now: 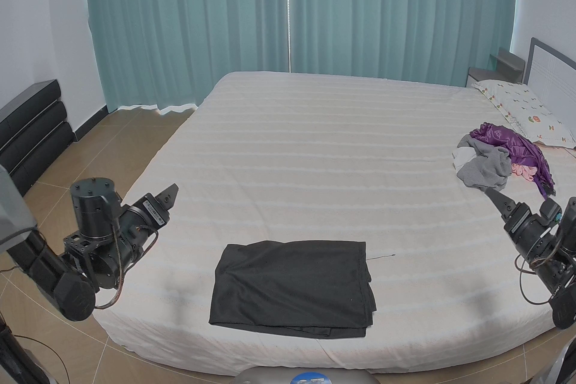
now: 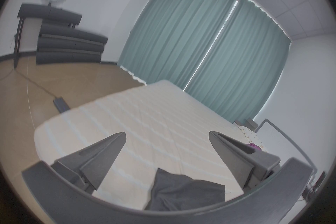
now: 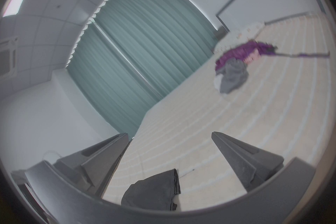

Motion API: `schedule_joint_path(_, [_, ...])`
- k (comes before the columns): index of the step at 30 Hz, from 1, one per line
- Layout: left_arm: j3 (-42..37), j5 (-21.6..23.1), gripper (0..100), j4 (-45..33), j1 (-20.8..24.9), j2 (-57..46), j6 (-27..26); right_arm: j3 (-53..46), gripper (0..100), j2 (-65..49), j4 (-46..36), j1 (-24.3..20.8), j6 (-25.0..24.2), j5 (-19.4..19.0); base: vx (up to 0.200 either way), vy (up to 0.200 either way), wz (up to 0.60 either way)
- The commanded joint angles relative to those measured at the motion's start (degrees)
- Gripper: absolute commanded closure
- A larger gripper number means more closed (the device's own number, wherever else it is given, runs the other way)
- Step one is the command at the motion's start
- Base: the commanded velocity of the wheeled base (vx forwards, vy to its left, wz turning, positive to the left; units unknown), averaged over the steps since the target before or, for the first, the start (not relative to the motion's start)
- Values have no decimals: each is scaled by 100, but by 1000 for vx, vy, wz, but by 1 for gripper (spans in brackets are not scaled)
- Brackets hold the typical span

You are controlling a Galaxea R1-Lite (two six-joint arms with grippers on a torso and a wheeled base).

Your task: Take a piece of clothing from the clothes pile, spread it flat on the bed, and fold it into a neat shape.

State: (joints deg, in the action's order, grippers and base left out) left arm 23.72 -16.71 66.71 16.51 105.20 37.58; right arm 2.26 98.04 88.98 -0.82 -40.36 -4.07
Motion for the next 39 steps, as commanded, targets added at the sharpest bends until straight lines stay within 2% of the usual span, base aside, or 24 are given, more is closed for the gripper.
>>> schedule_joint_path(1, [-395,-368,0,308,-16,-1028,-726,-226,0,-1410,-65,3,591,-6,0,0,0])
schedule_joint_path(7, [-676,-587,0,589,28,-1652,-1500,-226,0,-2377,-671,-15,1127,-59,0,0,0])
schedule_joint_path(9, [-861,-754,0,607,72,-2101,-2018,-226,0,-2957,-1172,-85,1444,-94,0,0,0])
schedule_joint_path(10, [-887,-781,0,607,90,-2180,-2106,-226,0,-3062,-1251,-85,1479,-103,0,0,0])
schedule_joint_path(15, [-1274,-1414,0,589,775,-2909,-2554,-226,0,-4442,-2403,-331,1971,-542,0,0,0])
schedule_joint_path(19, [-1529,-2029,0,598,951,-3366,-2941,-199,0,-5787,-4117,-411,2375,-595,0,0,0])
schedule_joint_path(23, [-1880,-2108,0,580,969,-4025,-3310,-41,0,-7228,-5962,-411,2428,-595,0,0,0])
schedule_joint_path(25, [-2100,-2187,0,545,960,-4518,-3679,170,0,-8072,-7237,-411,2454,-595,0,0,0])
schedule_joint_path(26, [-2144,-2240,0,528,960,-4641,-3811,240,0,-8257,-7536,-411,2481,-595,0,0,0])
schedule_joint_path(27, [-2188,-2363,0,519,942,-4913,-3969,363,0,-8573,-8045,-411,2560,-595,0,0,0])
schedule_joint_path(31, [-2109,-2539,0,194,643,-5713,-4048,627,0,-9224,-9179,-411,2841,-595,0,0,0])
schedule_joint_path(34, [-2100,-2477,0,-272,230,-6214,-4110,653,0,-9268,-9293,-340,3034,-595,0,0,0])
schedule_joint_path(35, [-2100,-2442,0,-685,-77,-6645,-4198,697,0,-9268,-9285,-331,3140,-586,0,0,0])
schedule_joint_path(39, [-2030,-2266,0,-1687,-578,-7690,-4303,970,0,-9268,-9293,-331,3456,-595,0,0,0])
